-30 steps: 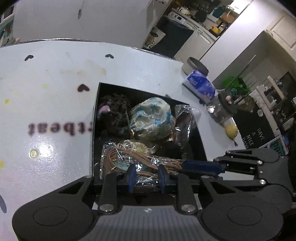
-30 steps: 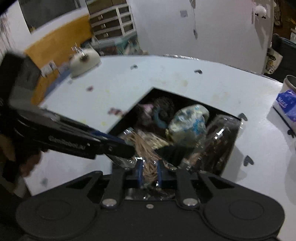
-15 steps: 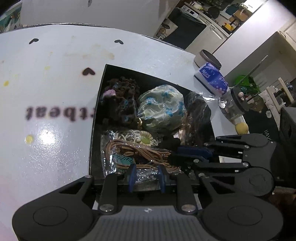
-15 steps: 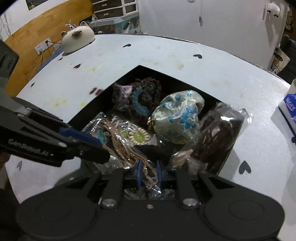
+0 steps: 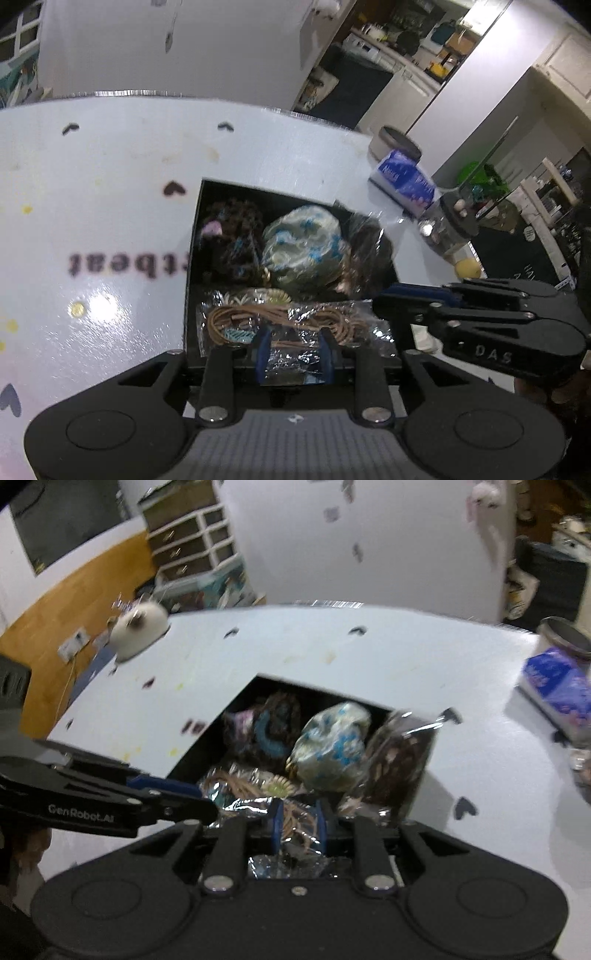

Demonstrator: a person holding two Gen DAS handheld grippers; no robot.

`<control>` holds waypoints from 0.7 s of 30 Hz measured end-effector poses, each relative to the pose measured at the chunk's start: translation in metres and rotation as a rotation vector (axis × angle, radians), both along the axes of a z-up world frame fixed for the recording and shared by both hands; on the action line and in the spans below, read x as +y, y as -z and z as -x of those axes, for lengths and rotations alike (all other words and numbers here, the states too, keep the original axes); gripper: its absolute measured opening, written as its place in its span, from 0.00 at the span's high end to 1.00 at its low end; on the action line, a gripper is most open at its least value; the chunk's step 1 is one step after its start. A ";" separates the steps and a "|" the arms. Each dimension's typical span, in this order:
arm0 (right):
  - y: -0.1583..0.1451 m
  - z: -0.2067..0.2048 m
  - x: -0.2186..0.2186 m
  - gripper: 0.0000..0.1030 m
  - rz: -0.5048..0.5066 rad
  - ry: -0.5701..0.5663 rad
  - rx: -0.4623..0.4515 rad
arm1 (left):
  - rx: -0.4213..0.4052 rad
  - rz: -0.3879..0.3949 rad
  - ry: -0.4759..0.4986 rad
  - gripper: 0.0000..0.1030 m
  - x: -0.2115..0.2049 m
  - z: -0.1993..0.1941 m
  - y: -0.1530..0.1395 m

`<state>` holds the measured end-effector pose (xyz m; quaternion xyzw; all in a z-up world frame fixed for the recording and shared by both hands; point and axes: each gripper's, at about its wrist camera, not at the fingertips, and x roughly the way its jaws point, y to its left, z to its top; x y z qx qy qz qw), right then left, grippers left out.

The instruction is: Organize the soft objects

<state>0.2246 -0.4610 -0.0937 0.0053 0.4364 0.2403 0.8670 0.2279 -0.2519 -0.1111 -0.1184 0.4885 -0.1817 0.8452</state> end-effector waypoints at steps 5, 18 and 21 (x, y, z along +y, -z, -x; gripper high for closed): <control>-0.019 0.024 -0.004 0.73 -0.025 0.120 -0.070 | -0.072 0.010 -0.019 0.44 0.011 0.017 -0.022; -0.054 0.108 0.012 0.33 0.028 0.341 -0.240 | -0.247 -0.018 -0.077 0.00 0.049 0.079 -0.060; -0.060 0.127 0.018 0.27 0.038 0.395 -0.266 | -0.285 -0.039 -0.080 0.00 0.056 0.093 -0.066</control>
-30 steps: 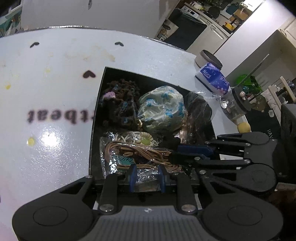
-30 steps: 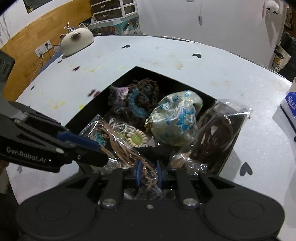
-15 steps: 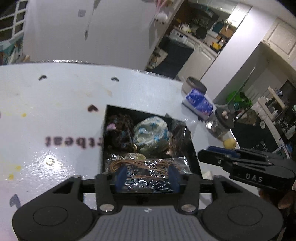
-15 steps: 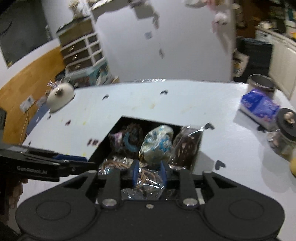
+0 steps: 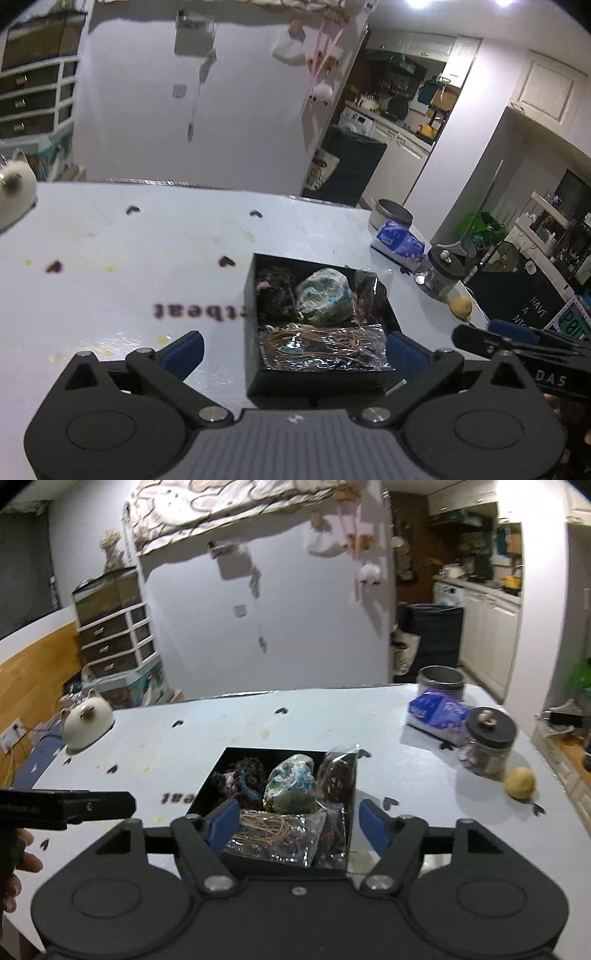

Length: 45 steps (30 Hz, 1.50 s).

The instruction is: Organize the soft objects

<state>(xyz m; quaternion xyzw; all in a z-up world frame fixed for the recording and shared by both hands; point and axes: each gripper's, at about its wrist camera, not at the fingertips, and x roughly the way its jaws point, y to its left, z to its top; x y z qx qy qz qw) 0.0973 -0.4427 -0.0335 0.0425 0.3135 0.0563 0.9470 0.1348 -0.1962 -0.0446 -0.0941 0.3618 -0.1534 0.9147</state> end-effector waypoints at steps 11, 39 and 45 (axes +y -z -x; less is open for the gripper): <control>-0.012 0.062 0.018 0.07 0.036 0.153 -0.085 | -0.079 -0.017 0.011 0.00 0.025 0.050 -0.013; -0.015 0.131 0.060 0.00 0.066 0.191 -0.121 | -0.107 -0.148 -0.002 0.00 0.057 0.111 -0.017; -0.016 0.132 0.063 0.00 0.068 0.191 -0.121 | -0.115 -0.154 -0.014 0.00 0.060 0.114 -0.017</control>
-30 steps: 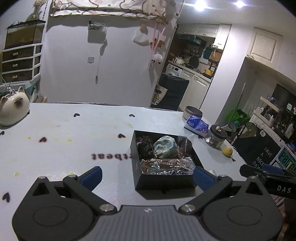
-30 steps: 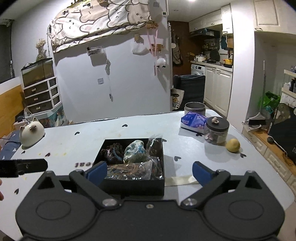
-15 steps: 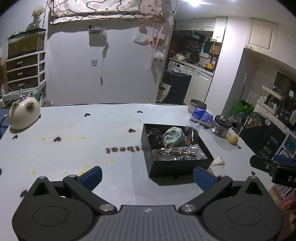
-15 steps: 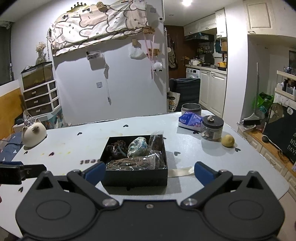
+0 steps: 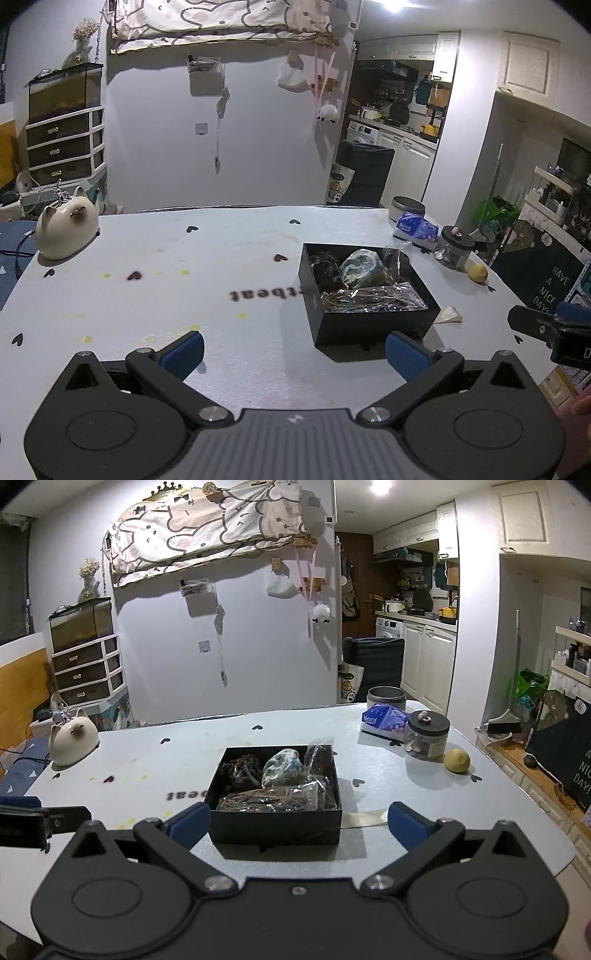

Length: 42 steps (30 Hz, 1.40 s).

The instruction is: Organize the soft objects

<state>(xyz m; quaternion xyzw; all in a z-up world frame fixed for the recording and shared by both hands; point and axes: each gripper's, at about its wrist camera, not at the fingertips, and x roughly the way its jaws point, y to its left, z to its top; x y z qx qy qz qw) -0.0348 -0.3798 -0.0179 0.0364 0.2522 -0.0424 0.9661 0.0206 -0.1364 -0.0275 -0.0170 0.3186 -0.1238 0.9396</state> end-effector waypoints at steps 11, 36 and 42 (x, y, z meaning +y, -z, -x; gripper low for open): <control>0.000 0.000 0.001 0.00 -0.001 0.000 -0.003 | -0.013 -0.003 0.000 0.00 0.001 0.001 -0.002; 0.000 0.000 0.003 0.00 0.000 -0.002 -0.002 | -0.018 -0.005 -0.004 0.00 0.006 0.000 -0.006; -0.002 0.001 0.006 0.00 -0.001 -0.004 -0.003 | -0.019 -0.005 -0.003 0.00 0.007 0.000 -0.006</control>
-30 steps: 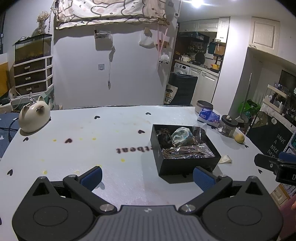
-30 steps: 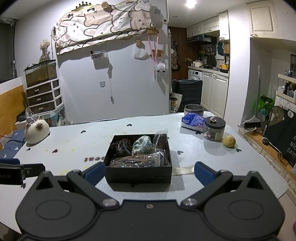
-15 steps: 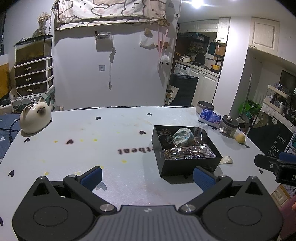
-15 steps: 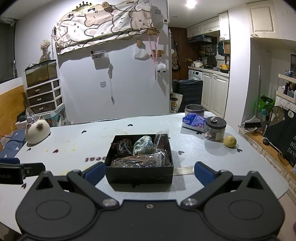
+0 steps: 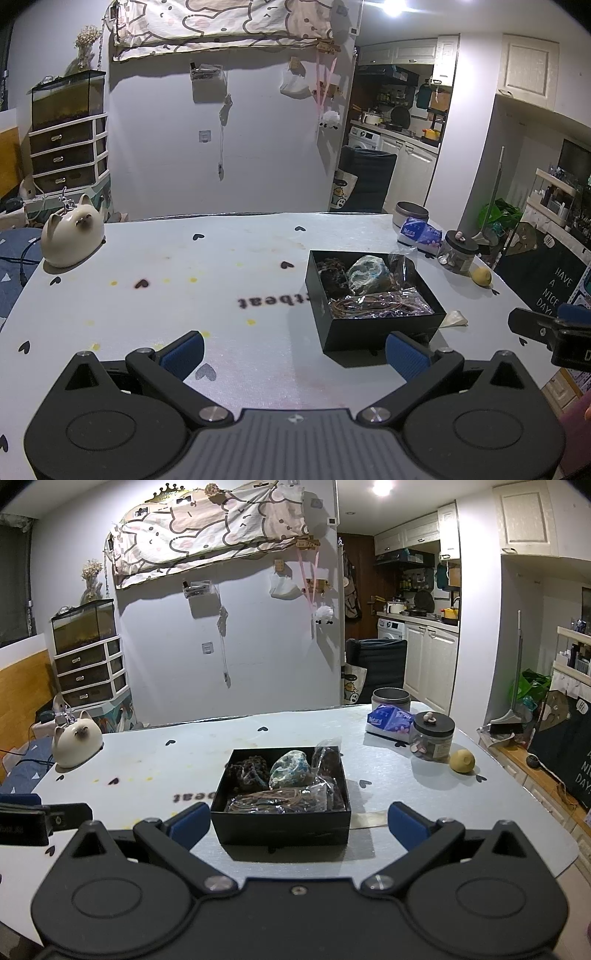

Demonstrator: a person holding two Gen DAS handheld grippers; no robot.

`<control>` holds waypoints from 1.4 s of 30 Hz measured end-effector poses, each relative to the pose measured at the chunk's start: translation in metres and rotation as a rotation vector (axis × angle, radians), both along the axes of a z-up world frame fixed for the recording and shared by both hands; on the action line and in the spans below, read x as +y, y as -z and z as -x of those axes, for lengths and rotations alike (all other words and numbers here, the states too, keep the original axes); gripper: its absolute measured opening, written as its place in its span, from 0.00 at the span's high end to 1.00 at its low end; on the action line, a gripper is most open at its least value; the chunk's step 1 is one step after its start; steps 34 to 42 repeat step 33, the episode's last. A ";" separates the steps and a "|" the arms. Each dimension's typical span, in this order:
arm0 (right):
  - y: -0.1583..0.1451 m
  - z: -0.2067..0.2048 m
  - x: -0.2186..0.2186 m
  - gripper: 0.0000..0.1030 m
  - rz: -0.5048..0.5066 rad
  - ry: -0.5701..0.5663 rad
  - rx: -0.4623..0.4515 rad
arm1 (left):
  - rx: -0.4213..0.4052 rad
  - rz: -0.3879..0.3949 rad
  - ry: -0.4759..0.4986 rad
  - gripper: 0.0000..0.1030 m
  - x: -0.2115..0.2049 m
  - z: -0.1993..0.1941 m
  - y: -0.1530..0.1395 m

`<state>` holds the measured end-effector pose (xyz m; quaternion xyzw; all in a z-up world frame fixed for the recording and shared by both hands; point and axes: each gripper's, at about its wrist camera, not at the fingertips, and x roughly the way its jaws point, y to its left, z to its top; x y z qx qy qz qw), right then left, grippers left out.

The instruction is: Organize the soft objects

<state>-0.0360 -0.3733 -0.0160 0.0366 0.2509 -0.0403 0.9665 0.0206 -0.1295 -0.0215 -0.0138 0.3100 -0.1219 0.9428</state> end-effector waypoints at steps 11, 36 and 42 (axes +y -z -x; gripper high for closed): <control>-0.005 0.001 0.009 0.00 0.001 0.003 -0.002 | 0.002 -0.002 0.001 0.00 0.005 -0.002 -0.001; -0.004 0.001 0.008 0.00 0.002 0.003 -0.003 | 0.006 -0.007 -0.007 0.00 0.009 -0.007 0.001; -0.004 0.001 0.008 0.00 0.002 0.003 -0.003 | 0.006 -0.007 -0.007 0.00 0.009 -0.007 0.001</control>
